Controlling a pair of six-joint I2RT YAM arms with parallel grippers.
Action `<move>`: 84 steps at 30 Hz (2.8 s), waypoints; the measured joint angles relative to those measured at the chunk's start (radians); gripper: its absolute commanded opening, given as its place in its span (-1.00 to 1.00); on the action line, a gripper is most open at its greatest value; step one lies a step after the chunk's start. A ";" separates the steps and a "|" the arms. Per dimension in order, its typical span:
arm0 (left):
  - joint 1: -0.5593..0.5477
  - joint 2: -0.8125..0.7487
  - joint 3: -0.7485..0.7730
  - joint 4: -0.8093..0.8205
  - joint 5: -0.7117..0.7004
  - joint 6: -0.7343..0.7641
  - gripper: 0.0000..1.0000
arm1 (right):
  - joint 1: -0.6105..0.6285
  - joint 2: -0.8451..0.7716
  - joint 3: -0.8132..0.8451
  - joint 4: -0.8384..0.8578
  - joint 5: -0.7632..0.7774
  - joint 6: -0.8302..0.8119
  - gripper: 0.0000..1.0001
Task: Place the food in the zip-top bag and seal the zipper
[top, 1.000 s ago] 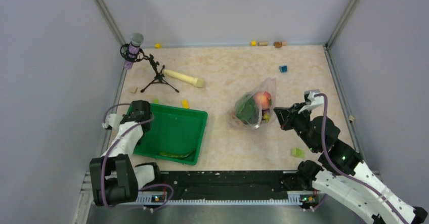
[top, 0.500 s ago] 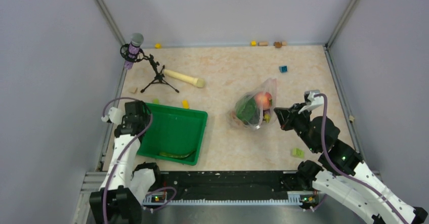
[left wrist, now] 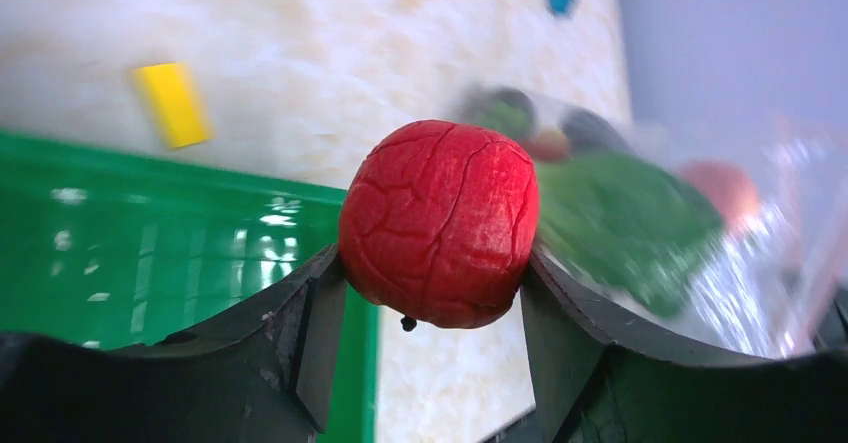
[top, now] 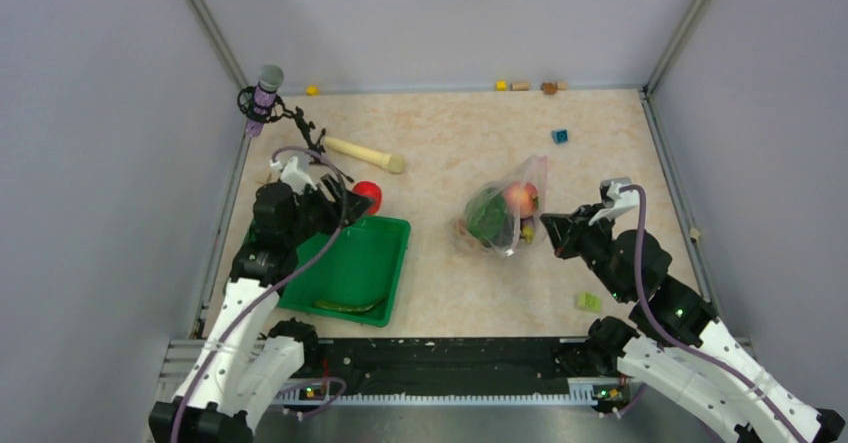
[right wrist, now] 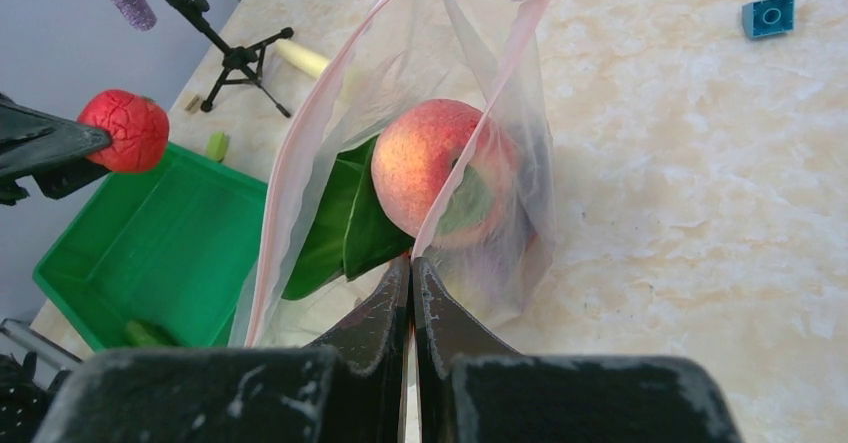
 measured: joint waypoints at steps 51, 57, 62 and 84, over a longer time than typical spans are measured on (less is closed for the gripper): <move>-0.903 0.827 1.064 -0.332 -0.316 0.632 -1.00 | 0.000 0.150 0.211 -0.041 -0.167 -0.049 -1.00; -0.917 0.825 1.053 -0.345 -0.298 0.661 -0.26 | 0.000 0.135 0.210 -0.045 -0.156 -0.054 -1.00; -0.919 0.819 1.023 -0.343 -0.274 0.665 0.37 | 0.000 0.135 0.210 -0.045 -0.154 -0.054 -1.00; -0.978 0.390 0.587 -0.081 -0.214 0.563 0.94 | 0.000 0.138 0.203 -0.053 -0.139 -0.025 -1.00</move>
